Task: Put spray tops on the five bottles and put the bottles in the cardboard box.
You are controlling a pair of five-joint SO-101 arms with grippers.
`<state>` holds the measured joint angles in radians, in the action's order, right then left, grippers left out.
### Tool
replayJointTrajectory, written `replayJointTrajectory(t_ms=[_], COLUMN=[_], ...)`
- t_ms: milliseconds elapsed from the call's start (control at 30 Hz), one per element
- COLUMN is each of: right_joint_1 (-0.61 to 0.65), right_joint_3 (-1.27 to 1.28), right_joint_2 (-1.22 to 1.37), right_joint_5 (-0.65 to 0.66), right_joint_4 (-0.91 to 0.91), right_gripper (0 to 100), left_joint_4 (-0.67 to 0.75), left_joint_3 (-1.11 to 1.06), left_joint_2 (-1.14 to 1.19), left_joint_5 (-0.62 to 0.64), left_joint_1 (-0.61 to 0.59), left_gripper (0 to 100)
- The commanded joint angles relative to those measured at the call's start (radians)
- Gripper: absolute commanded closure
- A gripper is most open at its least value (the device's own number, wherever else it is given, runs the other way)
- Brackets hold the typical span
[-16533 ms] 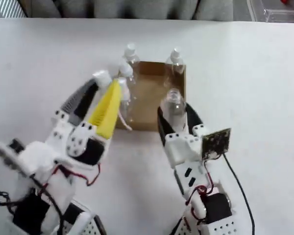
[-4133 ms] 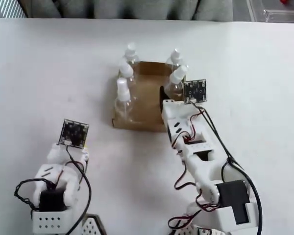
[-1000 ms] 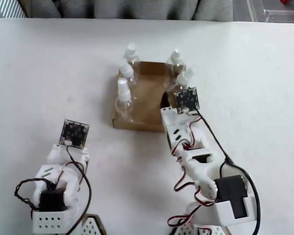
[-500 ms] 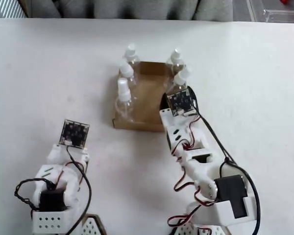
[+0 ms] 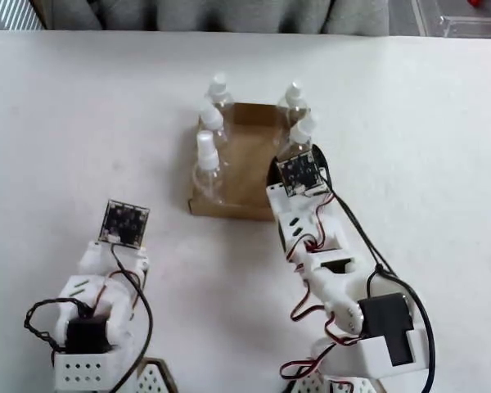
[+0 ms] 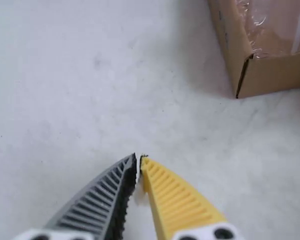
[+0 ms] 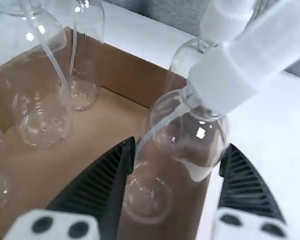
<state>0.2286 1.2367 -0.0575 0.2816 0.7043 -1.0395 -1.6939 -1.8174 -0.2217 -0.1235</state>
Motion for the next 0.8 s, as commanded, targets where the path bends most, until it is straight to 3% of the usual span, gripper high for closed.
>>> replayJointTrajectory(t_ms=[0, 767], right_joint_1=[0.004, 0.013], right_joint_3=[-0.003, -0.003], right_joint_2=[-0.015, -0.016], right_joint_5=[0.012, 0.015], right_joint_4=[0.024, 0.024], right_gripper=[78.2, 77.9], left_joint_4=[-0.009, -0.008], left_joint_3=[0.002, 0.002], left_joint_2=[-0.002, -0.002], left_joint_5=[-0.006, -0.006], left_joint_1=[-0.007, -0.007], left_gripper=[98, 98])
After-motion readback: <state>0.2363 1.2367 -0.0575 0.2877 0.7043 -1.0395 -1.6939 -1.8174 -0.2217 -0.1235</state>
